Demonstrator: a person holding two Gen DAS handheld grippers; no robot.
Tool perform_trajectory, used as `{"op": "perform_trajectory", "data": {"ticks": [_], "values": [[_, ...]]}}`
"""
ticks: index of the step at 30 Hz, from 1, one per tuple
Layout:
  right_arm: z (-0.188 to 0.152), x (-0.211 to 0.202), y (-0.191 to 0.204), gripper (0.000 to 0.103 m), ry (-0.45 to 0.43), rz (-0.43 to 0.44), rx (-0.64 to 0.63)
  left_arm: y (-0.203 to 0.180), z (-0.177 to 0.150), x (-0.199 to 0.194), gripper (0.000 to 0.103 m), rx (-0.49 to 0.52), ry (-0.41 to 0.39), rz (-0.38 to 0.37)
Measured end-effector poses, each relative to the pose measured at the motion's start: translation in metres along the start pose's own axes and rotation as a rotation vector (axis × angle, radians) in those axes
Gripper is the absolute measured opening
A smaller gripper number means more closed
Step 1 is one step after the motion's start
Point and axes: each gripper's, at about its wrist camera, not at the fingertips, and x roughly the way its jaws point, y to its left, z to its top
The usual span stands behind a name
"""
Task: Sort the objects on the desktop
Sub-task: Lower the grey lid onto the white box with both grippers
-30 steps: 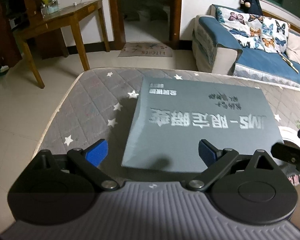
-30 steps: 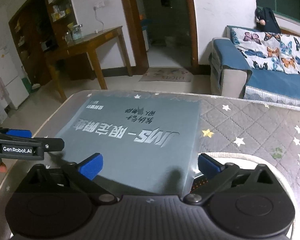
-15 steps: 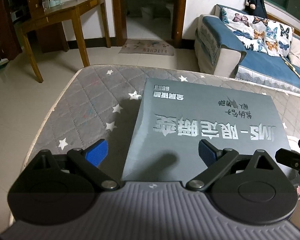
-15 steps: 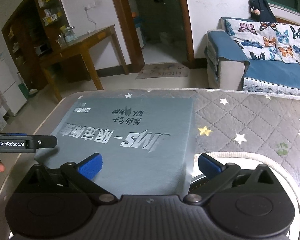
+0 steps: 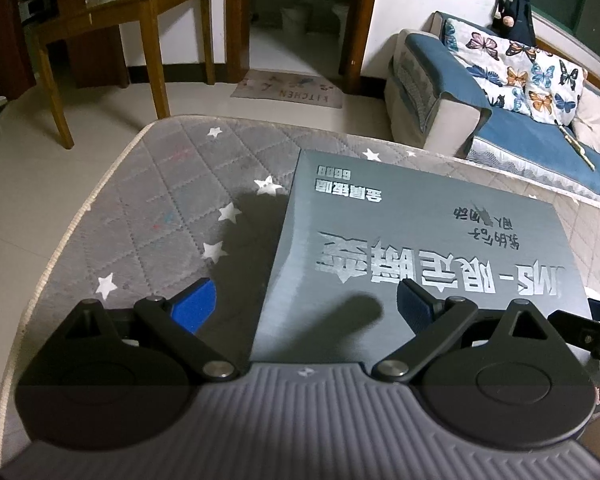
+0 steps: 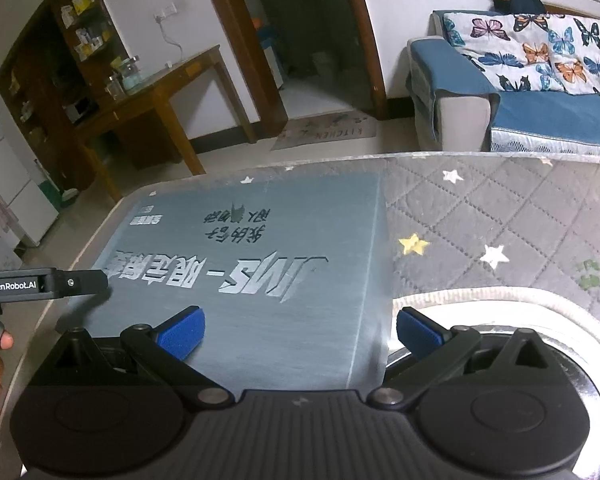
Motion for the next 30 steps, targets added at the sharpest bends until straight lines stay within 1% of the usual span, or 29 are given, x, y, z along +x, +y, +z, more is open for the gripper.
{"op": "perform_trajectory", "data": {"ticks": [9,15,23,25,30], "values": [[-0.003,0.012,-0.006,0.103,0.014,0.018,0.029,0.016,-0.002,0.017,0.096,-0.065,0.035,-0.063],[-0.006,0.018,-0.013,0.103,0.021,0.066,0.075,0.03,-0.004,0.024,0.096,-0.137,0.049,-0.131],[-0.007,0.022,-0.017,0.103,0.018,0.081,0.077,0.044,-0.008,0.04,0.096,-0.255,0.093,-0.244],[-0.007,0.022,-0.019,0.103,0.019,0.085,0.08,0.045,-0.009,0.043,0.098,-0.267,0.103,-0.261],[-0.007,0.024,-0.021,0.103,0.019,0.093,0.099,0.04,-0.009,0.047,0.101,-0.249,0.104,-0.265]]}}
